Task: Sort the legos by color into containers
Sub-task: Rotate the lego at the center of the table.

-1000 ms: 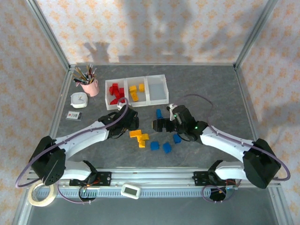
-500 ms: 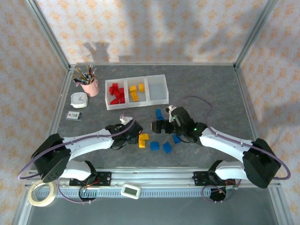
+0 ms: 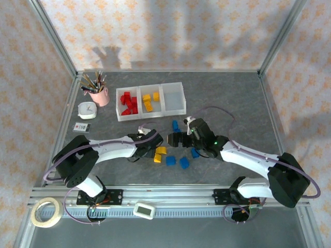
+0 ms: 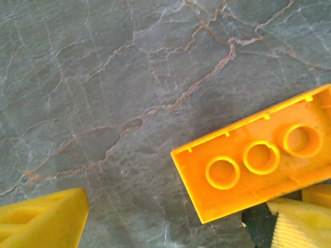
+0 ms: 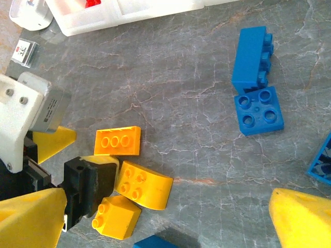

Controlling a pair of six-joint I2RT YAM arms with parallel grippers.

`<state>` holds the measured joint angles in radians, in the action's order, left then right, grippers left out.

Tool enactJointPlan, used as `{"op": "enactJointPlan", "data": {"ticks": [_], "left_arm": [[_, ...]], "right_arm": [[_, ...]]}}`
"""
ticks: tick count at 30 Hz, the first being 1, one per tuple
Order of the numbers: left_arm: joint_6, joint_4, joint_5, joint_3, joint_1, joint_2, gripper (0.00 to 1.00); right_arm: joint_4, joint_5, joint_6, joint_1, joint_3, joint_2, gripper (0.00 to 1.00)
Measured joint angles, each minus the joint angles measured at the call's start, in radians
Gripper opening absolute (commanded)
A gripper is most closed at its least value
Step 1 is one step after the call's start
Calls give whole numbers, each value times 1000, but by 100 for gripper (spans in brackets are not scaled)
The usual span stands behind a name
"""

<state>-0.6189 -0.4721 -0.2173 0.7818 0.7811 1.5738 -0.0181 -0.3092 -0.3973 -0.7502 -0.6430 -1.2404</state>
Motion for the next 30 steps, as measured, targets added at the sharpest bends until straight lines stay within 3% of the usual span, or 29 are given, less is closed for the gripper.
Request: {"op": "enactJointPlan", "data": {"ticks": [16, 30], "left_arm": [[201, -57, 181, 114, -114, 86, 78], [237, -28, 199, 115, -138, 72, 77]], "right_arm": [[0, 26, -3, 0, 7, 22, 100], [-1, 41, -3, 0, 7, 24, 100]]}}
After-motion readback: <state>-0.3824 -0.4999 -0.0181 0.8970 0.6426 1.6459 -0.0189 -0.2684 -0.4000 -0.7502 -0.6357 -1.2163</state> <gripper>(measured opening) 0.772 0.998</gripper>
